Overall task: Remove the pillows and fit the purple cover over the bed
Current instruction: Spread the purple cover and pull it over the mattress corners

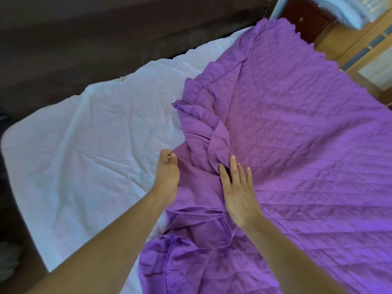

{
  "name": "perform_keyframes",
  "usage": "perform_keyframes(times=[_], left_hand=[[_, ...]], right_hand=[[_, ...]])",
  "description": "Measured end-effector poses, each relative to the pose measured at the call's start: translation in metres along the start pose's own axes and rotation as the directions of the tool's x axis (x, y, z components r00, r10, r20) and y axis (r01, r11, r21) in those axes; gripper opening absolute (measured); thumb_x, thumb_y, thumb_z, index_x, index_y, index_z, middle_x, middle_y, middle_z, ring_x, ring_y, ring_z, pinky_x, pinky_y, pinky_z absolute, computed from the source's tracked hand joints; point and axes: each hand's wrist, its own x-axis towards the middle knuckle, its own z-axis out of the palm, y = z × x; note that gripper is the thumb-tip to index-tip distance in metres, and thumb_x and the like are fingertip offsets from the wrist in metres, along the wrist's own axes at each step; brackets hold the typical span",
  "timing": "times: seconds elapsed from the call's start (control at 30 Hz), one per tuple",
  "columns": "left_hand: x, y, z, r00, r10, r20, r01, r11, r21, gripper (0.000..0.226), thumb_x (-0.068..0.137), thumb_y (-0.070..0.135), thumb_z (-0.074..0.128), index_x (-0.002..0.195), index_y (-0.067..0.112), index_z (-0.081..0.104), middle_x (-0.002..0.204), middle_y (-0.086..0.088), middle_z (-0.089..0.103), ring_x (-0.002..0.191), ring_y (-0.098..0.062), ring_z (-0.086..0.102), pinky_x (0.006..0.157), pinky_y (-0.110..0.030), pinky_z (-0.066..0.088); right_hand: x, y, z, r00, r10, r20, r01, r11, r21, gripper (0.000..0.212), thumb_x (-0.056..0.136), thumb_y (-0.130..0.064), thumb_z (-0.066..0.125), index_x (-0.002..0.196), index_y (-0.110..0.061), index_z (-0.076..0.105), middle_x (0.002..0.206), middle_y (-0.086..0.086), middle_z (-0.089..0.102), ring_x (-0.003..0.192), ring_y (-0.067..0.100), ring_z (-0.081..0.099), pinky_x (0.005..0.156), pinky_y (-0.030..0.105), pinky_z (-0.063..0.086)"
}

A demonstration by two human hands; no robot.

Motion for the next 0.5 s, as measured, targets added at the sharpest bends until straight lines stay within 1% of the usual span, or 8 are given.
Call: perform_keyframes(times=[0.03, 0.07, 0.13, 0.2, 0.27, 0.37, 0.4, 0.5], left_hand=[[0.004, 0.003, -0.012, 0.999, -0.041, -0.012, 0.040, 0.997, -0.071, 0.029, 0.096, 0.013, 0.037, 0.071, 0.023, 0.043, 0.064, 0.002, 0.035, 0.057, -0.012, 0.031, 0.053, -0.027, 0.026], [0.006, 0.008, -0.024, 0.998, -0.052, -0.020, 0.050, 0.994, -0.099, 0.029, 0.096, 0.013, 0.037, 0.071, 0.023, 0.045, 0.065, 0.001, 0.037, 0.058, -0.012, 0.033, 0.054, -0.026, 0.026], [0.007, 0.022, -0.049, 1.000, -0.004, -0.031, 0.001, 0.996, -0.092, 0.029, 0.097, 0.011, 0.038, 0.071, 0.021, 0.044, 0.067, 0.001, 0.039, 0.062, -0.012, 0.034, 0.057, -0.028, 0.028], [0.006, 0.040, -0.074, 0.998, 0.056, -0.031, -0.058, 0.995, -0.086, 0.029, 0.098, 0.008, 0.037, 0.071, 0.019, 0.042, 0.067, 0.002, 0.039, 0.063, -0.009, 0.034, 0.058, -0.027, 0.029], [0.003, 0.058, -0.098, 0.997, 0.076, -0.017, -0.077, 0.994, -0.080, 0.029, 0.098, 0.007, 0.036, 0.072, 0.019, 0.040, 0.068, 0.002, 0.041, 0.062, -0.009, 0.034, 0.056, -0.025, 0.029], [-0.003, 0.080, -0.134, 0.999, 0.031, 0.004, -0.031, 0.996, -0.079, 0.029, 0.098, 0.009, 0.038, 0.071, 0.020, 0.044, 0.068, 0.001, 0.048, 0.059, -0.010, 0.038, 0.052, -0.025, 0.030], [-0.004, 0.087, -0.147, 1.000, 0.017, 0.007, -0.016, 0.994, -0.106, 0.029, 0.098, 0.010, 0.039, 0.071, 0.020, 0.045, 0.066, 0.001, 0.049, 0.058, -0.011, 0.039, 0.051, -0.026, 0.030], [-0.007, 0.102, -0.178, 0.999, 0.014, 0.036, -0.009, 0.992, -0.128, 0.027, 0.094, 0.013, 0.049, 0.068, 0.020, 0.050, 0.061, 0.004, 0.051, 0.057, -0.013, 0.041, 0.051, -0.026, 0.030]], right_hand=[[0.003, -0.007, -0.006, 1.000, -0.014, 0.001, 0.014, 1.000, 0.007, 0.064, 0.073, 0.002, 0.032, 0.136, -0.004, 0.036, 0.141, 0.032, 0.036, 0.119, 0.047, 0.048, 0.099, 0.063, 0.035], [0.007, -0.015, -0.011, 1.000, -0.026, -0.004, 0.026, 1.000, 0.008, 0.066, 0.072, 0.000, 0.026, 0.137, -0.006, 0.036, 0.141, 0.030, 0.037, 0.120, 0.045, 0.048, 0.099, 0.063, 0.034], [0.018, -0.034, -0.023, 0.998, -0.068, -0.016, 0.068, 0.998, 0.008, 0.069, 0.072, -0.003, 0.023, 0.139, -0.009, 0.037, 0.142, 0.029, 0.037, 0.121, 0.043, 0.049, 0.099, 0.063, 0.034], [0.028, -0.054, -0.033, 0.992, -0.119, -0.029, 0.120, 0.993, 0.013, 0.068, 0.073, -0.004, 0.026, 0.140, -0.011, 0.034, 0.144, 0.028, 0.035, 0.124, 0.043, 0.047, 0.100, 0.063, 0.032], [0.038, -0.076, -0.042, 0.986, -0.162, -0.030, 0.163, 0.986, 0.028, 0.069, 0.073, -0.002, 0.032, 0.142, -0.012, 0.029, 0.146, 0.028, 0.031, 0.126, 0.043, 0.044, 0.101, 0.063, 0.030], [0.052, -0.115, -0.057, 0.982, -0.190, -0.021, 0.191, 0.980, 0.065, 0.067, 0.077, -0.007, 0.029, 0.144, -0.015, 0.027, 0.148, 0.025, 0.031, 0.124, 0.042, 0.046, 0.101, 0.062, 0.030], [0.057, -0.130, -0.064, 0.977, -0.212, -0.001, 0.211, 0.974, 0.084, 0.068, 0.079, -0.008, 0.031, 0.146, -0.016, 0.024, 0.149, 0.024, 0.029, 0.125, 0.042, 0.045, 0.102, 0.063, 0.028], [0.069, -0.161, -0.075, 0.962, -0.268, 0.045, 0.262, 0.959, 0.108, 0.079, 0.084, -0.007, 0.047, 0.150, -0.020, 0.007, 0.155, 0.019, 0.013, 0.133, 0.042, 0.033, 0.108, 0.063, 0.011]])
